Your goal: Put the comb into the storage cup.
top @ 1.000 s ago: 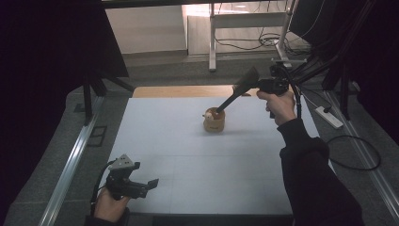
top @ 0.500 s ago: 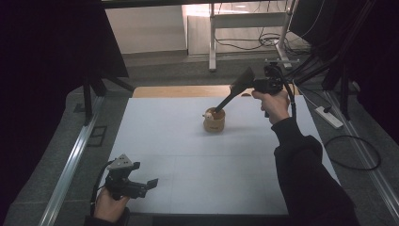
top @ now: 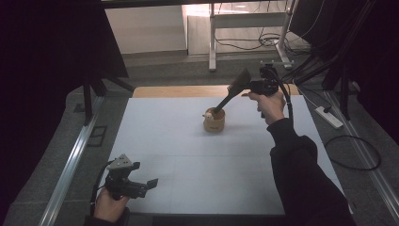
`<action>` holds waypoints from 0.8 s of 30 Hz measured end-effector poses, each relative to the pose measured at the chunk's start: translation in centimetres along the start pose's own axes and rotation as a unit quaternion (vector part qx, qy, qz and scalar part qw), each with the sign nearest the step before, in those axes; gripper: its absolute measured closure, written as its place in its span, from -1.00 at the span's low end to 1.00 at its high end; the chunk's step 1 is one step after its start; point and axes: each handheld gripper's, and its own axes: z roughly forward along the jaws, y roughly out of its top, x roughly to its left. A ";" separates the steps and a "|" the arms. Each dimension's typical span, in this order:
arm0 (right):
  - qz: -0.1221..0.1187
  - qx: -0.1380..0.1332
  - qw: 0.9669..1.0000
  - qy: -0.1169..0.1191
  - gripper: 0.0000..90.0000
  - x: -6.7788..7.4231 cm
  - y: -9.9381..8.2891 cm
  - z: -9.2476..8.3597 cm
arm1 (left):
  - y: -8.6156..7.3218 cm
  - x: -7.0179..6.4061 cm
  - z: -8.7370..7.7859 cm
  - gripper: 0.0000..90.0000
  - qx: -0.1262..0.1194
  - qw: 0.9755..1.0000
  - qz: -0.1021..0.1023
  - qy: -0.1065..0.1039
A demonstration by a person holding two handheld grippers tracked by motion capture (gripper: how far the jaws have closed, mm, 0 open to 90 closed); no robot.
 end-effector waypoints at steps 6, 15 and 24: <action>-0.004 0.002 1.000 -0.003 0.87 0.2 -0.2 0.6 | 0.0 0.0 0.0 -0.99 -0.001 1.000 -0.001 0.000; 0.000 0.011 1.000 0.001 0.87 0.2 -0.9 1.7 | 0.0 0.0 0.0 -0.99 -0.001 1.000 -0.002 -0.002; 0.005 0.017 1.000 0.007 0.87 0.0 -1.5 2.5 | 0.0 0.1 0.0 -0.98 -0.001 1.000 -0.003 -0.003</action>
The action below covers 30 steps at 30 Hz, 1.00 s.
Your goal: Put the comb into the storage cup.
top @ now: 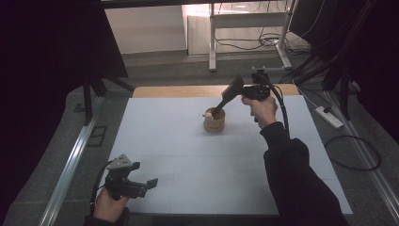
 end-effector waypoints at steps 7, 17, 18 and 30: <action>0.004 0.008 1.000 0.009 0.87 0.0 -0.5 0.6 | 0.0 0.0 0.0 -0.98 0.000 1.000 -0.001 0.000; 0.007 0.020 1.000 0.010 0.87 -0.2 -1.3 1.4 | 0.0 0.1 0.0 -0.97 -0.001 1.000 -0.004 -0.001; 0.007 0.021 1.000 0.010 0.87 -0.2 -1.3 1.5 | 0.0 0.1 0.0 -0.97 -0.001 1.000 -0.004 -0.001; 0.008 0.024 1.000 0.013 0.86 -0.2 -1.6 1.8 | 0.0 0.1 -0.1 -0.97 -0.002 1.000 -0.005 -0.003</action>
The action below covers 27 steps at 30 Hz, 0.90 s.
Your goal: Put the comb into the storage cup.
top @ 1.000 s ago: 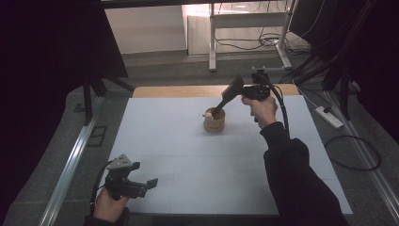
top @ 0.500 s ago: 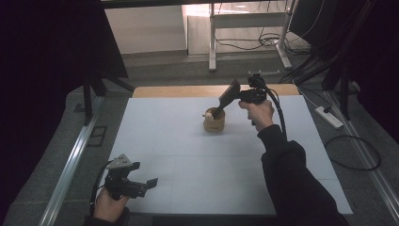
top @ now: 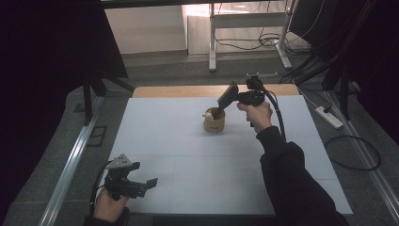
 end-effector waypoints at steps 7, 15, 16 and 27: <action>0.019 -0.005 1.000 0.007 0.86 -1.0 -0.4 -0.2 | 0.0 0.0 0.0 -0.97 0.001 1.000 0.000 0.001; 0.053 -0.010 0.998 0.015 0.86 -2.7 -1.1 -0.5 | 0.0 0.0 0.0 -0.97 0.001 1.000 -0.002 0.000; 0.054 -0.009 0.998 0.014 0.85 -2.8 -1.2 -0.5 | 0.0 0.0 0.0 -0.97 0.001 1.000 -0.002 0.001; 0.050 -0.007 0.999 -0.004 0.73 -3.1 -1.6 -0.2 | 0.0 0.1 0.0 -0.97 0.001 1.000 -0.004 -0.001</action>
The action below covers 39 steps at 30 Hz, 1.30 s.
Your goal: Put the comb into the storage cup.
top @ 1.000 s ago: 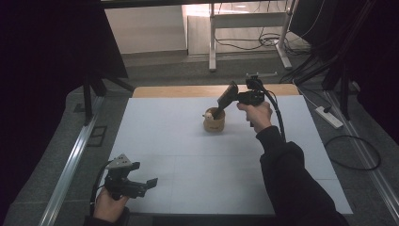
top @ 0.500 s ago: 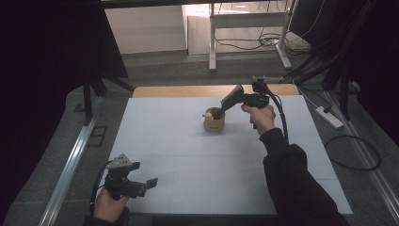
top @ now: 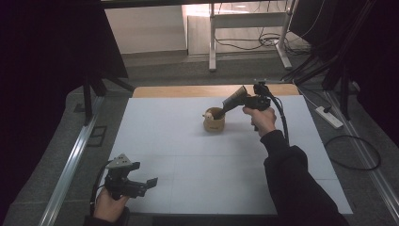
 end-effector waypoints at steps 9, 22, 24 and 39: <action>-0.019 -0.003 1.000 -0.022 0.41 0.5 0.0 -0.2 | 0.0 0.0 0.0 -0.96 0.000 1.000 0.000 0.000; -0.039 0.007 0.998 -0.046 -0.20 1.1 0.1 -1.3 | 0.0 0.0 0.0 -0.96 0.001 1.000 0.000 0.000; -0.045 0.012 0.998 -0.053 -0.25 1.1 0.0 -1.4 | 0.0 0.0 0.0 -0.97 0.002 1.000 0.000 0.000; -0.080 0.035 0.995 -0.043 -0.48 1.9 -0.6 -1.8 | 0.1 0.0 0.1 -0.96 0.002 1.000 0.001 -0.001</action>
